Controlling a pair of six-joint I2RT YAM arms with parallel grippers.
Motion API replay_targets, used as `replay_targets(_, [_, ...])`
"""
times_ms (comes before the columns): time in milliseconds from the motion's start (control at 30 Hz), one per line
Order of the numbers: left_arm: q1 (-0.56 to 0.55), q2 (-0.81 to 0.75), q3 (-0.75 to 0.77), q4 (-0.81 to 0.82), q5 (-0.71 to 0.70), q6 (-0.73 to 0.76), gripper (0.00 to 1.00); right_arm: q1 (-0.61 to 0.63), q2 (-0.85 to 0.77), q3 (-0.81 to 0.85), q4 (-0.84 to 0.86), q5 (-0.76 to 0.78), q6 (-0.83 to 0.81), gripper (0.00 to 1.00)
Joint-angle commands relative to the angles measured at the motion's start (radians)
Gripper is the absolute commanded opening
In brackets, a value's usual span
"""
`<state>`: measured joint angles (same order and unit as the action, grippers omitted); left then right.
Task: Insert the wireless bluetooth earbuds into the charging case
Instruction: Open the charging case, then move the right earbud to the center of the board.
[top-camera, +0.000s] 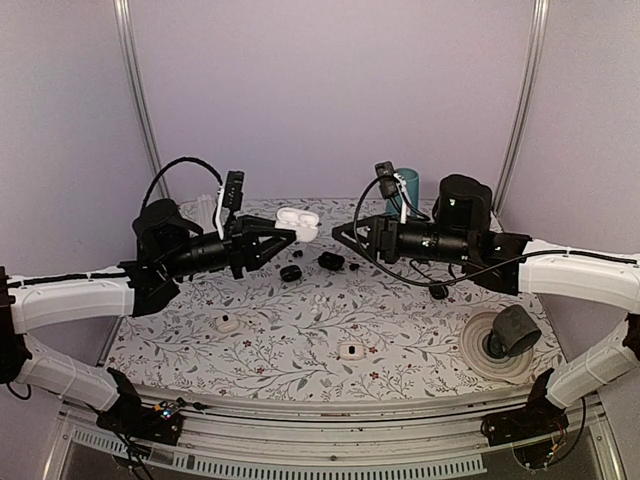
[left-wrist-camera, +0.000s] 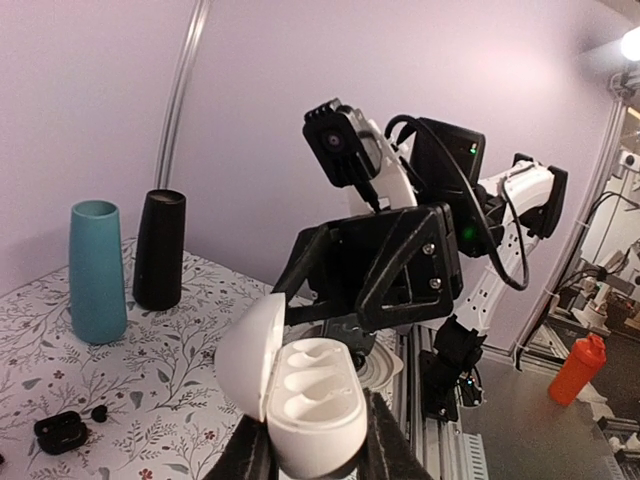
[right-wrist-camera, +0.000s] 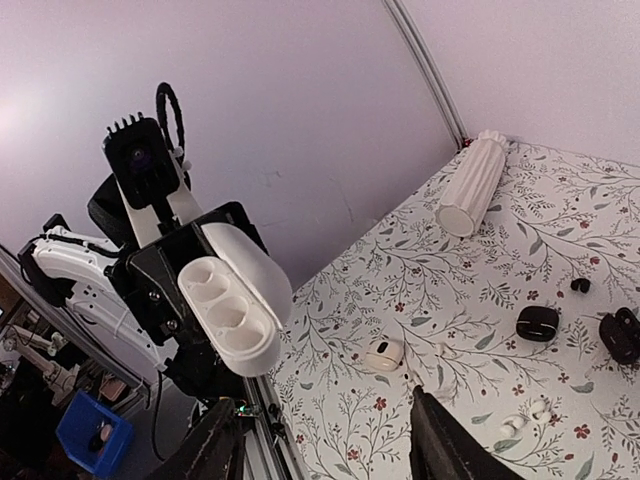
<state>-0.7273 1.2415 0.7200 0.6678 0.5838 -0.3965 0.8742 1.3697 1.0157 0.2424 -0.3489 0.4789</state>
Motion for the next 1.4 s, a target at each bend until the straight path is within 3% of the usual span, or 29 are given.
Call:
replay_targets(0, [0.041,-0.046,-0.027,-0.028,-0.076,-0.005,0.00,-0.014,0.029,-0.017,-0.045,0.029,0.006,0.57])
replay_targets(167, [0.069,-0.078,-0.037,-0.042,-0.078,-0.006,0.00,-0.018,0.189,0.051,-0.181,0.101,0.000,0.57])
replay_targets(333, [0.084,-0.107,-0.038,-0.064,-0.072,0.001,0.00,-0.018,0.496,0.242,-0.457,0.242,0.008,0.57])
replay_targets(533, [0.100,-0.146,-0.047,-0.079,-0.070,0.004,0.00,-0.016,0.775,0.409,-0.615,0.266,0.016,0.53])
replay_targets(1367, [0.117,-0.169,-0.036,-0.085,-0.048,-0.007,0.00,0.050,0.970,0.709,-0.863,0.485,-0.068,0.45])
